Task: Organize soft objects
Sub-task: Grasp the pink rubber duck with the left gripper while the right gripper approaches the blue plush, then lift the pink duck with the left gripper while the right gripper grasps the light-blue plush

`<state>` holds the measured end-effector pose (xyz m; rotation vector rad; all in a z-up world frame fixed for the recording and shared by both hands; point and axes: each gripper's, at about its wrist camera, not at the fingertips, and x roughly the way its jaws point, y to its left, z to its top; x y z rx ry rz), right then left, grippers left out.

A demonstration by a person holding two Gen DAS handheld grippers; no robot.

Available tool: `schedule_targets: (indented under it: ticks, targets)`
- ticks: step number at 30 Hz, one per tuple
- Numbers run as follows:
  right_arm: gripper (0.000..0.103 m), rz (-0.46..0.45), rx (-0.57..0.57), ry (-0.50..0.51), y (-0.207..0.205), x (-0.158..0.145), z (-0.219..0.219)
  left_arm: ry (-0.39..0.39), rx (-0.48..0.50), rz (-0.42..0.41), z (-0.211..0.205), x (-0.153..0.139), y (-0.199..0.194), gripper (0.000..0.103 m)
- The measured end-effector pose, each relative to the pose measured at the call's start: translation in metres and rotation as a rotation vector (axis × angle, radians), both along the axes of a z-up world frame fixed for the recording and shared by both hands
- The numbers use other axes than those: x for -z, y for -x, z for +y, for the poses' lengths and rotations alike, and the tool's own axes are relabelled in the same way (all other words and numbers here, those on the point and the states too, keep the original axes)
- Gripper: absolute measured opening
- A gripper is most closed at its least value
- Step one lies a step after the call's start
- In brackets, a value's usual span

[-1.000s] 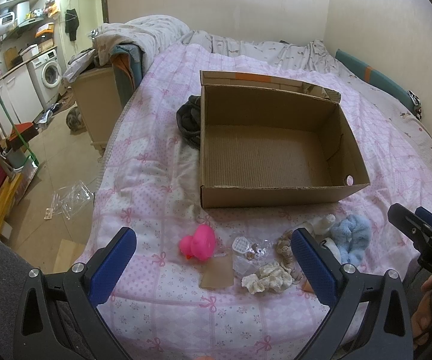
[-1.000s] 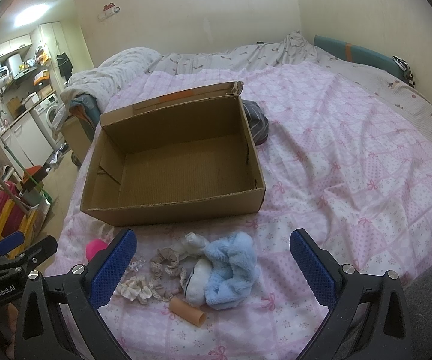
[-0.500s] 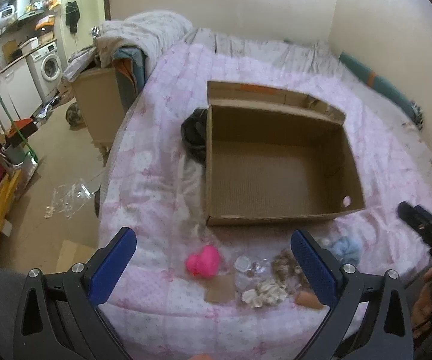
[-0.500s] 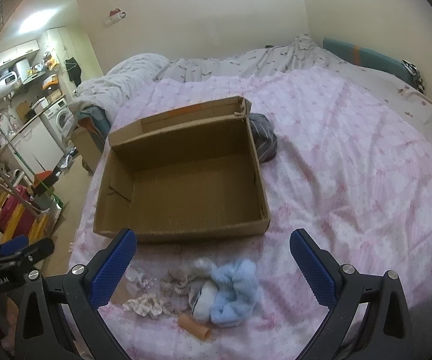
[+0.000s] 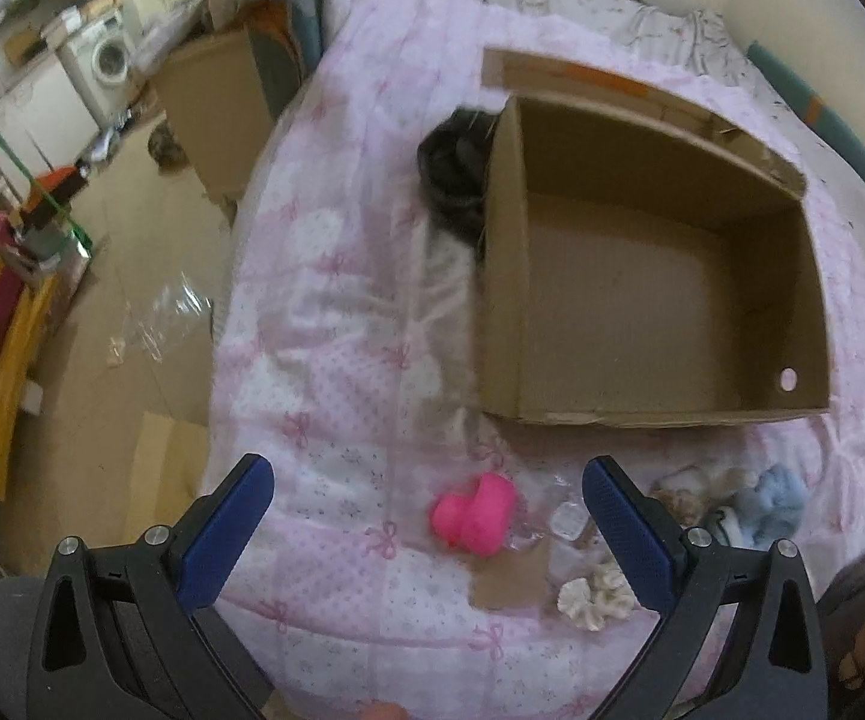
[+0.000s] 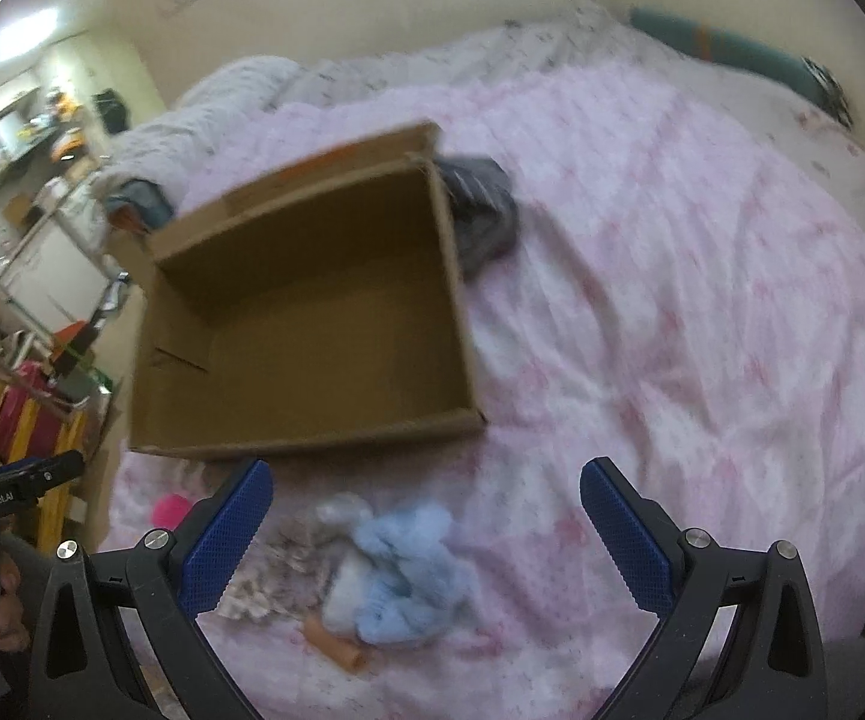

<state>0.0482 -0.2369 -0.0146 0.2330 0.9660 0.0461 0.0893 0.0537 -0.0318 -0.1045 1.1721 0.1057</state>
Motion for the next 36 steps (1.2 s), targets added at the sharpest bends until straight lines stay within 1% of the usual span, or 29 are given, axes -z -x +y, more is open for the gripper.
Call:
schedule_targets:
  ticks: [2,4,5,6,7,8,13,14,15,16,18,20,23,24,25,26,29,30,33,36]
  targets:
    - [0.103,-0.006,0.008,-0.005,0.0,0.0,-0.002,0.084,-0.037,0.055,0.012,0.018,-0.001,0.101]
    - [0.103,-0.002,0.009,-0.001,0.0,0.001,-0.002,0.136,-0.071,0.107,0.021,0.035,0.001,0.094]
    - [0.103,0.004,0.007,0.004,-0.001,0.001,0.0,0.156,-0.084,0.137,0.024,0.042,0.0,0.085]
    - [0.103,0.006,0.005,0.011,-0.003,0.003,0.002,0.182,-0.094,0.157,0.026,0.047,0.0,0.079]
    - [0.103,0.01,0.001,0.017,-0.003,0.003,0.004,0.215,-0.099,0.173,0.027,0.05,-0.001,0.079]
    - [0.103,0.012,-0.004,0.025,-0.004,0.005,0.006,0.23,-0.096,0.183,0.026,0.053,-0.003,0.079]
    - [0.103,0.017,-0.037,0.066,-0.007,0.009,0.019,0.221,-0.029,0.225,0.006,0.063,-0.013,0.079]
    - [0.103,0.019,-0.044,0.074,-0.007,0.01,0.021,0.213,-0.019,0.232,0.002,0.066,-0.015,0.076]
    - [0.103,0.021,-0.05,0.078,-0.007,0.011,0.022,0.208,-0.022,0.232,-0.001,0.068,-0.016,0.07]
    - [0.103,0.024,-0.054,0.076,-0.007,0.012,0.022,0.209,-0.028,0.234,-0.002,0.069,-0.017,0.068]
    - [0.103,0.035,-0.056,0.058,-0.007,0.014,0.021,0.211,-0.027,0.245,-0.005,0.075,-0.02,0.067]
    - [0.103,0.053,-0.046,0.038,-0.008,0.017,0.017,0.189,-0.026,0.255,-0.007,0.081,-0.023,0.065]
    - [0.103,0.071,-0.025,0.023,-0.01,0.021,0.013,0.186,-0.032,0.292,-0.007,0.095,-0.03,0.065]
    - [0.103,0.073,-0.021,0.019,-0.01,0.021,0.012,0.184,-0.037,0.304,-0.007,0.1,-0.032,0.063]
    - [0.103,0.075,-0.019,0.015,-0.01,0.021,0.011,0.182,-0.044,0.311,-0.006,0.106,-0.032,0.06]
    - [0.103,0.077,-0.017,0.012,-0.011,0.022,0.011,0.181,-0.051,0.315,-0.005,0.109,-0.032,0.046]
    - [0.103,0.083,-0.013,0.014,-0.011,0.023,0.011,0.201,-0.064,0.303,0.003,0.107,-0.03,0.045]
    - [0.103,0.085,-0.012,0.013,-0.01,0.023,0.01,0.198,-0.06,0.29,0.004,0.101,-0.03,0.045]
    - [0.103,0.092,-0.004,0.004,-0.011,0.024,0.007,0.147,-0.052,0.234,0.009,0.083,-0.026,0.045]
    - [0.103,0.131,-0.001,-0.01,-0.013,0.031,0.005,0.131,-0.061,0.188,0.015,0.067,-0.018,0.045]
